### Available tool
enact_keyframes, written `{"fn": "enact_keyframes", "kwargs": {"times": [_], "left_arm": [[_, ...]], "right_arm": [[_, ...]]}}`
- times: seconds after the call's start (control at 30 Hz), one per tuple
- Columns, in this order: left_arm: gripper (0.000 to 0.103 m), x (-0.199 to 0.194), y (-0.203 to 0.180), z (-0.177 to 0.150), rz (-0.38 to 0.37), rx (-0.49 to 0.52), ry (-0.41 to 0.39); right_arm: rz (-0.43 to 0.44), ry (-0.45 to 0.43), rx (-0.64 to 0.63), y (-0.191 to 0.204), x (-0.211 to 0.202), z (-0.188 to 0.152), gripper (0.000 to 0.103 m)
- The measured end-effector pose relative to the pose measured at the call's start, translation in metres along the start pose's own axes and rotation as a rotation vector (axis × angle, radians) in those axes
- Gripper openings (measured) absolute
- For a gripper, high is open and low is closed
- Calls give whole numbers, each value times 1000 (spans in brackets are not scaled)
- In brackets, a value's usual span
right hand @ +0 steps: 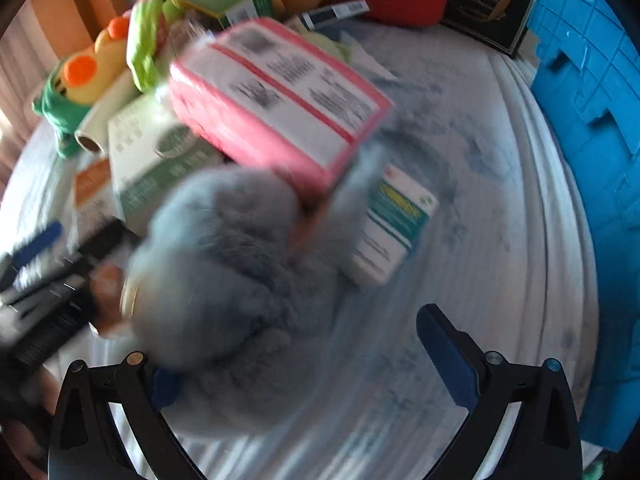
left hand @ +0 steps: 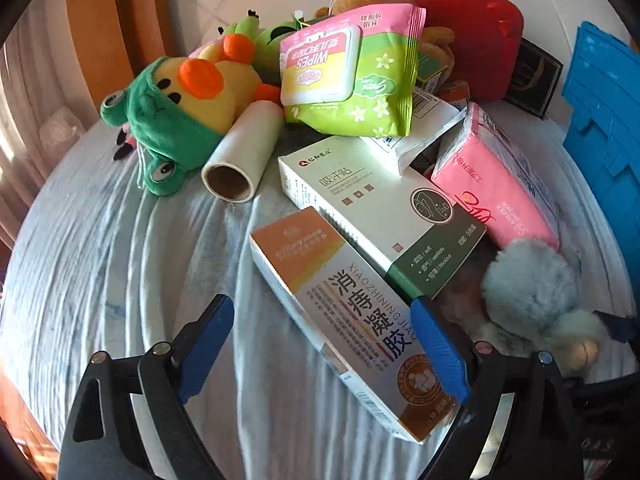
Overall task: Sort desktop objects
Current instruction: 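Grasp the orange ointment box with the left tool while the right tool grasps the grey plush rabbit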
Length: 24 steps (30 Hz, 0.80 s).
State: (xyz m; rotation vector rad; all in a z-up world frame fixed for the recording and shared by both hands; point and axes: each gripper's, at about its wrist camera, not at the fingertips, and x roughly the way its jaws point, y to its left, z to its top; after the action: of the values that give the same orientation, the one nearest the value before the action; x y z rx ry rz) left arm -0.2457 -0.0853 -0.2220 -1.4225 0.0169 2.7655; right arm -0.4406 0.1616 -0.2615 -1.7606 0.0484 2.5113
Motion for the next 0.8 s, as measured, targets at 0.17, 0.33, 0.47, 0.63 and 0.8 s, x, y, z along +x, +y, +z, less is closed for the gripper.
{"fn": "enact_keyframes", "kwargs": {"times": [0.17, 0.33, 0.47, 0.63, 0.8], "left_arm": [[91, -14, 23, -17, 22, -69, 18], [90, -25, 22, -9, -12, -99, -7], [90, -5, -11, 7, 11, -33, 57], [91, 26, -16, -2, 45, -64, 101], [63, 23, -17, -11, 18, -12, 69]], "right_arm": [[-25, -30, -42, -4, -11, -16, 78], [-52, -53, -105, 6, -17, -23, 65], [7, -14, -36, -10, -9, -23, 68], [35, 20, 14, -34, 2, -27, 86], [43, -15, -17, -27, -3, -26, 88]]}}
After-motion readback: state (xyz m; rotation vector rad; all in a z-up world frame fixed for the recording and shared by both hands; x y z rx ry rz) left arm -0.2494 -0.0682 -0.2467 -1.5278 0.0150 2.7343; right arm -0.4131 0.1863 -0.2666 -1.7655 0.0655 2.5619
